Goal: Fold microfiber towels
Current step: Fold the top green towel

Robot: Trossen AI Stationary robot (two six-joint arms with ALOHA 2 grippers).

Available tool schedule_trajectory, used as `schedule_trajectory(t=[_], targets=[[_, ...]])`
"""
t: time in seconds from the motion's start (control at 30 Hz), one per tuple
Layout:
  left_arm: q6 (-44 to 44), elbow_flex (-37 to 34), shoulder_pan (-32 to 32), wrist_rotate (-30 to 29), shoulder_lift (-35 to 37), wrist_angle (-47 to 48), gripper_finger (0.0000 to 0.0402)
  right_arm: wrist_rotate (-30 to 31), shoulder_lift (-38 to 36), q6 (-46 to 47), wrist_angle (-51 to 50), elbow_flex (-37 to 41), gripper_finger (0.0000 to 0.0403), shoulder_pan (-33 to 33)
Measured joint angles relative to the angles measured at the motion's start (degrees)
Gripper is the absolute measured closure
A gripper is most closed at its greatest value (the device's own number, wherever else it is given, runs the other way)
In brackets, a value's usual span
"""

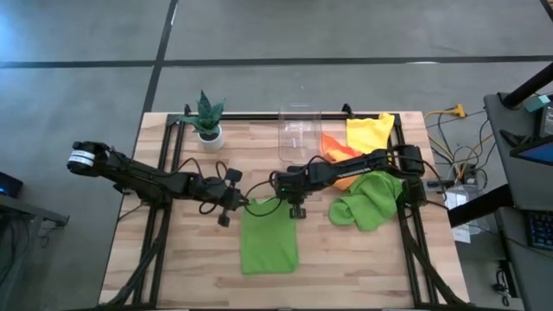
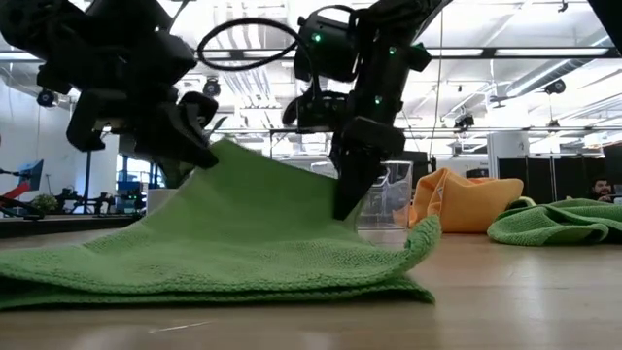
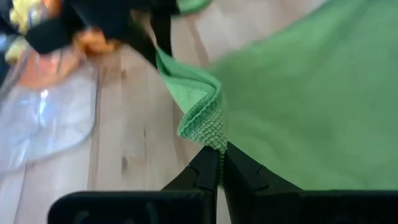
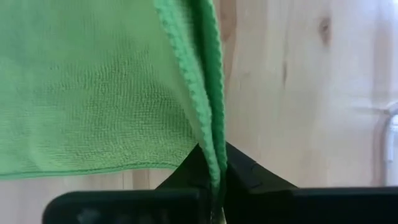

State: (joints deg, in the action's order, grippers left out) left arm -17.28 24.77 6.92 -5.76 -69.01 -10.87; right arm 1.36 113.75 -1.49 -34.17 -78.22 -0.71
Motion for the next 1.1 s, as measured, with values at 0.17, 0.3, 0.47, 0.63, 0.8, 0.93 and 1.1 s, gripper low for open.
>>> schedule_trajectory(t=[0.17,0.3,0.47,0.63,0.8,0.93,1.1], targets=[[-1.0,-0.5,-0.2,-3.5,0.1,1.3,0.0402,3.0,-1.5,0.8,-0.7,-0.1,0.0394,0.0],[-4.3,-0.6,-0.2,-8.0,0.1,0.9,0.0402,4.9,-2.0,1.7,-2.1,-0.1,0.0394,0.0],[-7.5,0.0,-0.2,-13.7,0.1,0.4,0.0402,6.4,-2.2,3.7,-4.4,-0.1,0.0394,0.0],[-7.6,0.5,-0.2,-14.3,0.2,0.3,0.0402,6.8,-4.3,5.1,-5.2,-0.1,0.0394,-0.4],[-7.7,0.5,-0.2,-14.3,0.7,-1.3,0.0401,7.5,-7.6,5.2,-5.7,-0.1,0.0394,-0.6],[-7.7,0.6,-0.2,-14.3,2.5,-2.5,0.0402,7.6,-9.5,6.2,-6.7,-0.1,0.0394,-0.6],[-10.3,0.3,-0.2,-15.7,6.4,-2.6,0.0402,7.7,-9.8,8.7,-9.7,-0.2,0.0394,-1.0]])
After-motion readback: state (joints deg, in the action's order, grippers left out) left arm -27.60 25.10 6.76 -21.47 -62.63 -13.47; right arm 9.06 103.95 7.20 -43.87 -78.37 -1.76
